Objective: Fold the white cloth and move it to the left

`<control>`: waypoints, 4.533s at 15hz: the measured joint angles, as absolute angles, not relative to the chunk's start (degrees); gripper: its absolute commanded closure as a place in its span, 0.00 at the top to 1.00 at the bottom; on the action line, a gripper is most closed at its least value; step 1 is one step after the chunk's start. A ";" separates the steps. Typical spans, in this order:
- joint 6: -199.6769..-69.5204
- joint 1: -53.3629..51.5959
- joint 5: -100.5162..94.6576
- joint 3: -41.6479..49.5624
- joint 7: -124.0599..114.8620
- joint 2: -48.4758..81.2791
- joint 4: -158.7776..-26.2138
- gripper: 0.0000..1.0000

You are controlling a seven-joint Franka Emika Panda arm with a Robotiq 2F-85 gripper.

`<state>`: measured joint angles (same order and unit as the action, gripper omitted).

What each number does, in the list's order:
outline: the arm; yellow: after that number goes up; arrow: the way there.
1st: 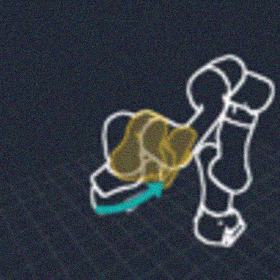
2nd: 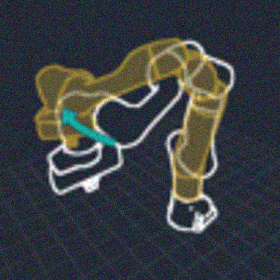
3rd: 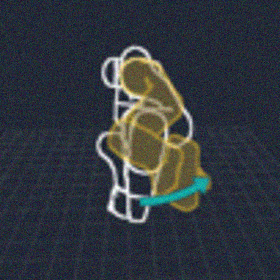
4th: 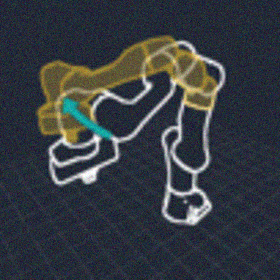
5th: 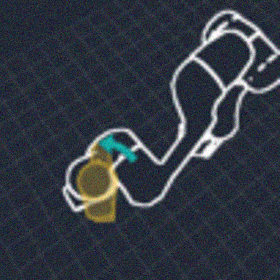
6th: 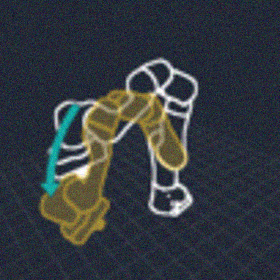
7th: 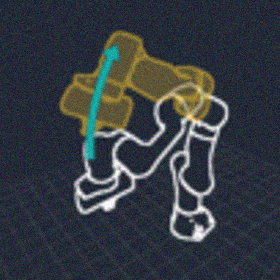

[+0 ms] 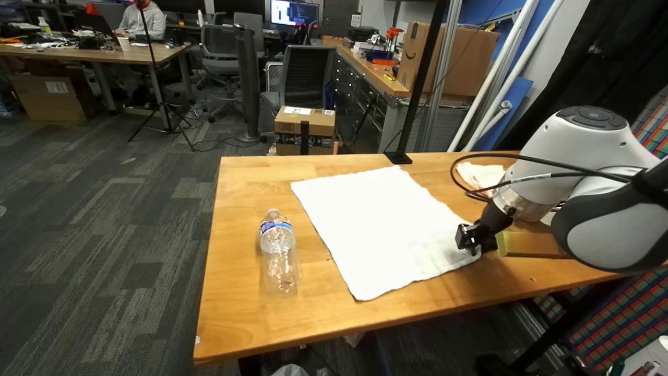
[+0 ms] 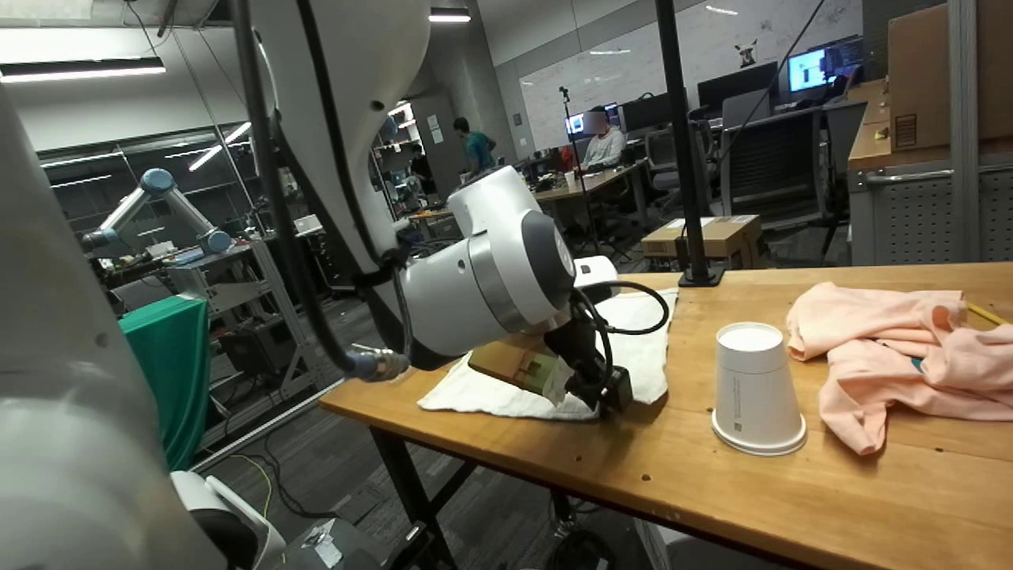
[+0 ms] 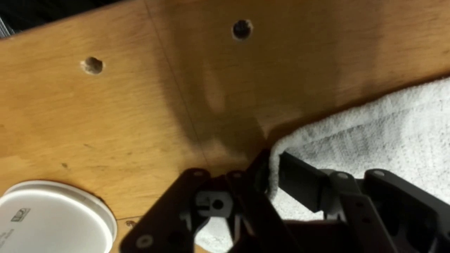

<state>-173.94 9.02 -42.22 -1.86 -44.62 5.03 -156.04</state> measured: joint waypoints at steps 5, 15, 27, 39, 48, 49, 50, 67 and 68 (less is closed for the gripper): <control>-165.71 7.76 -40.69 -4.45 -44.19 5.00 -153.05 0.08; -132.07 -4.62 -29.75 -8.96 -32.70 8.36 -127.57 0.08; -124.99 -16.13 -22.07 -7.43 -26.93 32.94 -89.97 0.08; -109.73 -26.38 -18.83 -6.55 -25.91 49.11 -58.07 0.73; -104.19 -24.71 -18.88 -2.90 -23.59 56.05 -43.52 1.00; -104.25 -23.81 -18.88 -2.59 -23.40 56.15 -43.12 1.00; -104.40 -22.84 -18.88 -2.45 -23.36 56.16 -42.91 1.00; -121.97 -8.50 -18.72 -2.53 -23.63 56.38 -54.48 1.00; -123.40 -7.77 -18.72 -2.52 -23.63 56.23 -56.03 1.00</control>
